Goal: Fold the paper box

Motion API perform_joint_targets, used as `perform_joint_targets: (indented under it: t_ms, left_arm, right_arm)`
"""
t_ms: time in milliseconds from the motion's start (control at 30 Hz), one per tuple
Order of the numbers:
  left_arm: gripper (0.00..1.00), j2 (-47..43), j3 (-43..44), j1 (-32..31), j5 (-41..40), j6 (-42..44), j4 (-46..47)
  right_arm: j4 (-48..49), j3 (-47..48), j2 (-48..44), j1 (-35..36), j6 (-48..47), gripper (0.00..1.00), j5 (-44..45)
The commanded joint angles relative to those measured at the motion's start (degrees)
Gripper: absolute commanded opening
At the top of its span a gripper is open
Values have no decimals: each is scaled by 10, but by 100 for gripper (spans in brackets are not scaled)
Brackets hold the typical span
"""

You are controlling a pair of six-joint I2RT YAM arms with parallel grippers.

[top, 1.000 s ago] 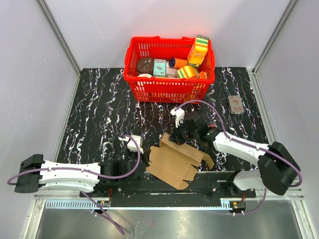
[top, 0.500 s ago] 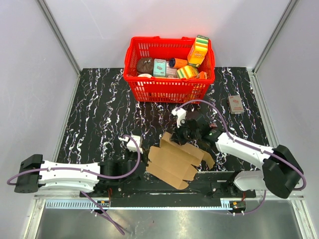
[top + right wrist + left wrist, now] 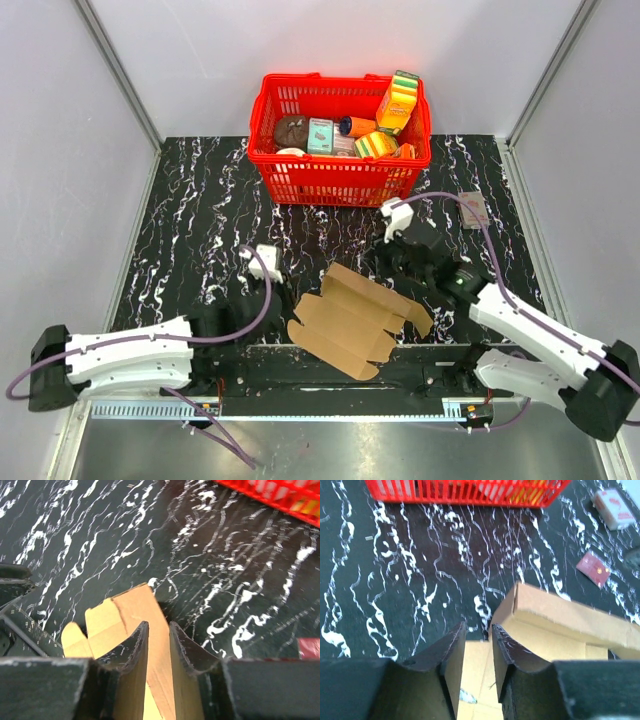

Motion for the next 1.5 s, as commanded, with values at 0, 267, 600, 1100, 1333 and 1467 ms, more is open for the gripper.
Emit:
perform_joint_targets:
  t_ms: [0,267,600,1100,1333,1467]
  left_arm:
    - [36,19,53,92,149,97,66]
    - [51,209,245,117,272,201,11]
    - [51,340,347,144,401,233,40]
    - [51,348,356,160,450,259,39]
    - [46,417,409,165,496,292,17]
    - [43,465,454,168,499,310,4]
  right_arm:
    - [-82,17,-51,-2,83,30,148]
    - [-276,16,-131,-2,278,41,249]
    - [-417,10,-171,-2,391,52,200]
    - [-447,-8,-146,-2,446,55,194]
    - [-443,-23,-162,-2,472,26,200]
    - [-429,-29,-150,-2,471,14,182]
